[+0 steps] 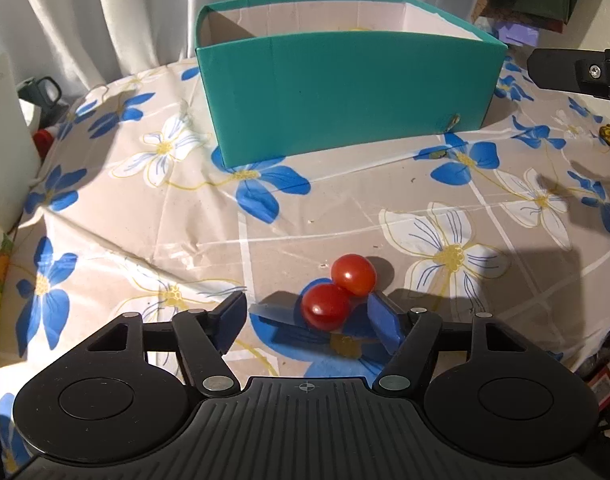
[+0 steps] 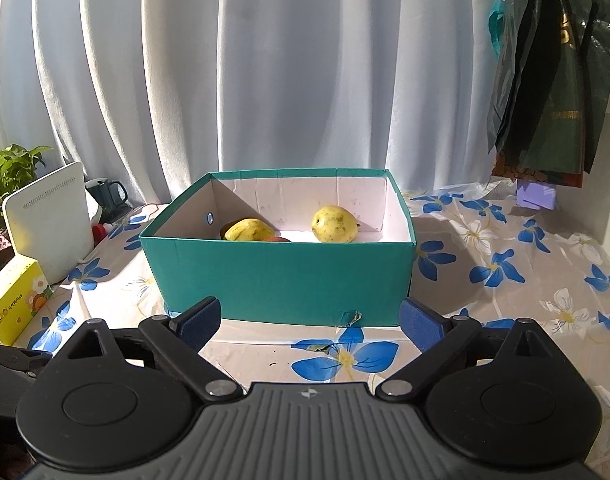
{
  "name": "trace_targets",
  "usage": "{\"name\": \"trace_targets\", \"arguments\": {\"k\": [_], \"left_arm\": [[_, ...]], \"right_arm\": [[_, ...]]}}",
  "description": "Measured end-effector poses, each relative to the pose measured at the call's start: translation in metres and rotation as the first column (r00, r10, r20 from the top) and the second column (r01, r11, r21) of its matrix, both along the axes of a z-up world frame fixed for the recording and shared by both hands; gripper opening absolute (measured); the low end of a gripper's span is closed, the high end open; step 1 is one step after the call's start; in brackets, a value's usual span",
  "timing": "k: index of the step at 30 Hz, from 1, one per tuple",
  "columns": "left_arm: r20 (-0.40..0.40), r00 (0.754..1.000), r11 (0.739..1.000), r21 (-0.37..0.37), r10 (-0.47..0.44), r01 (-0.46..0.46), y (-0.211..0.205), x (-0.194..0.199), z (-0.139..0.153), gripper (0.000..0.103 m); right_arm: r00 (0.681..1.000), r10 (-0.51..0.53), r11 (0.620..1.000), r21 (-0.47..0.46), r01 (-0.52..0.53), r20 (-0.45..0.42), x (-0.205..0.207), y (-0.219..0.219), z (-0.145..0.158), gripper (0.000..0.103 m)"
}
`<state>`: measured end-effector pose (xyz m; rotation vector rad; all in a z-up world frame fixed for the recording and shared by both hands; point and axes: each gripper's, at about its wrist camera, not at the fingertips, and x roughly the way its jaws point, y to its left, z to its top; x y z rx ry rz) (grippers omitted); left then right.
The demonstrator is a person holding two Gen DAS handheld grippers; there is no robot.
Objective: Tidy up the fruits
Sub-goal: 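Grasp a red cherry tomato on the cloth with the left gripper, then carry the cherry tomato up and over the teal box with the left gripper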
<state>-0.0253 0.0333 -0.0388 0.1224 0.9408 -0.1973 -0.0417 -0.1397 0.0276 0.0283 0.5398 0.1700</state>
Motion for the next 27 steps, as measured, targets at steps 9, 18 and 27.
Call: {"name": "trace_targets", "arguments": {"k": [9, 18, 27], "left_arm": [[-0.021, 0.999, 1.0, -0.002, -0.024, 0.024, -0.003, 0.006, -0.006, 0.058], [-0.026, 1.0, 0.999, -0.041, -0.01, 0.009, 0.004, 0.008, 0.0, 0.03], [0.071, 0.995, 0.993, -0.1, 0.074, -0.067, 0.02, 0.005, 0.051, 0.031]], "right_arm": [[1.0, 0.004, 1.0, -0.011, -0.004, -0.012, 0.0, 0.004, -0.002, 0.096], [1.0, 0.014, 1.0, -0.024, -0.014, -0.015, 0.001, 0.01, -0.003, 0.096], [0.998, 0.05, 0.997, -0.057, -0.053, -0.049, 0.004, 0.025, -0.013, 0.096]]}}
